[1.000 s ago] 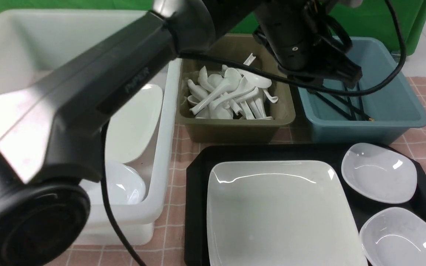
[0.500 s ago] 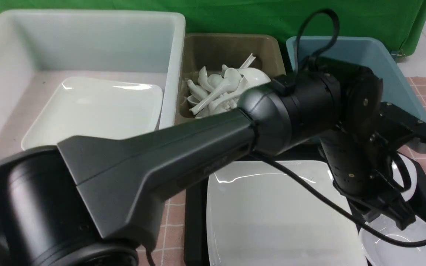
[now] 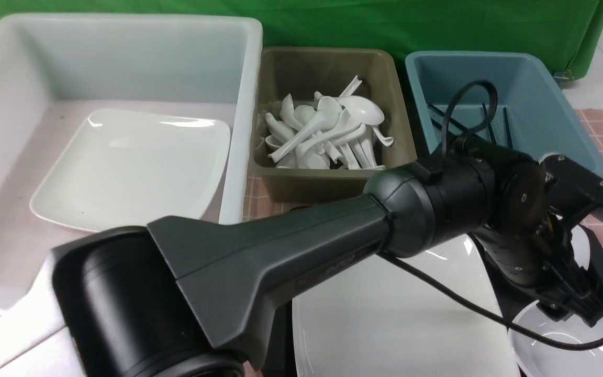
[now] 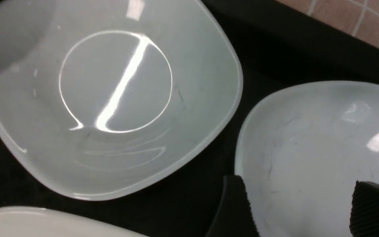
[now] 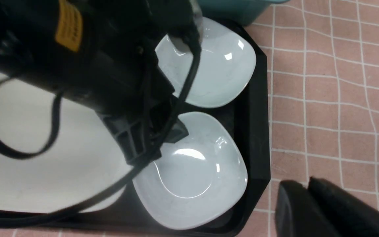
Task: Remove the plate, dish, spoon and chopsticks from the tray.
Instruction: Use the right arm to grab a small plate from the dinner plate
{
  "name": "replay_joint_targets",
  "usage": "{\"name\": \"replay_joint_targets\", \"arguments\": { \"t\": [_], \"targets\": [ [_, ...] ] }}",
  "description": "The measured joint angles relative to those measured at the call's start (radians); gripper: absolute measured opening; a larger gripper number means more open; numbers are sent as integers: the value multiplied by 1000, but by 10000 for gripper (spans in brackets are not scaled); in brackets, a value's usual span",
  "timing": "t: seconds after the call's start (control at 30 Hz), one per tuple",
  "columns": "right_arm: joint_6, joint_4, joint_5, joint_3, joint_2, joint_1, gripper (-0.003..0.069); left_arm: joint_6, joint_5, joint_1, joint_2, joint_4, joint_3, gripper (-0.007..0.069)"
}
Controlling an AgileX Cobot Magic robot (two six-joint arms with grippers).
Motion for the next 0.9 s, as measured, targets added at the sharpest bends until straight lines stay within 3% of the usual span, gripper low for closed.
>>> {"name": "replay_joint_targets", "arguments": {
  "t": [0.23, 0.37, 0.4, 0.43, 0.5, 0.63, 0.77, 0.8, 0.83, 0.9],
  "targets": [
    [0, 0, -1, 0, 0, 0, 115, -6, 35, 0, 11, 23, 0, 410],
    [-51, 47, 5, 0, 6, 0, 95, -42, 202, 0, -22, 120, -20, 290],
    [-71, 69, 12, -1, 9, 0, 87, -71, 265, 0, -37, 161, -29, 243],
    [-132, 144, 43, -2, 37, 0, 57, -106, 346, 5, -81, 246, -43, 137],
    [-211, 208, 84, -2, 89, 0, 34, -129, 409, 21, -140, 286, -52, 43],
    [-344, 244, 107, -2, 211, 0, 47, -137, 438, 68, -255, 255, -37, 0],
    [-427, 283, 112, -2, 337, 0, 157, -133, 443, 111, -378, 198, 72, -4],
    [-448, 293, 95, 11, 383, 7, 260, -132, 440, 121, -450, 190, 172, -6],
    [-452, 296, 80, 23, 399, 11, 283, -132, 436, 123, -477, 190, 210, -6],
    [-454, 297, 14, 71, 454, 34, 415, -127, 366, 125, -577, 184, 362, -6]
  ]
}}
